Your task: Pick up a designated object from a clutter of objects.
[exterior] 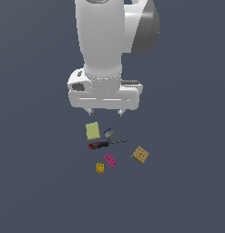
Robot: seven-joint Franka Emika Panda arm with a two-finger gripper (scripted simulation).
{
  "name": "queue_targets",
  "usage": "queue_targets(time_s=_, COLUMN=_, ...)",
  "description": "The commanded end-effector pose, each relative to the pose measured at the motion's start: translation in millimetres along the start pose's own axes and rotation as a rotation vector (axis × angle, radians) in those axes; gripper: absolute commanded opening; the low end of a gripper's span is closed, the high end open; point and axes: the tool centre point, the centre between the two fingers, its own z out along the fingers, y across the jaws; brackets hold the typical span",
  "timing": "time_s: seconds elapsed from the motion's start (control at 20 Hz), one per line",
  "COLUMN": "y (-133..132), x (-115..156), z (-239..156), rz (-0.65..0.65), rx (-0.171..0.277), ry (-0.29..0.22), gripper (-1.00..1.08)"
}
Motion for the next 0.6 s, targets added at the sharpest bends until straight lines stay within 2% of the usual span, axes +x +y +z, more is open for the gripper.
queue_targets(time_s=0.0, y=2, x=12, z=15, rz=0.000, rx=0.002, ry=-0.002, gripper=1.00)
queue_targets(time_s=0.55, y=12, x=65, z=107, rz=-0.001, rx=0.009, ry=-0.009, gripper=1.00)
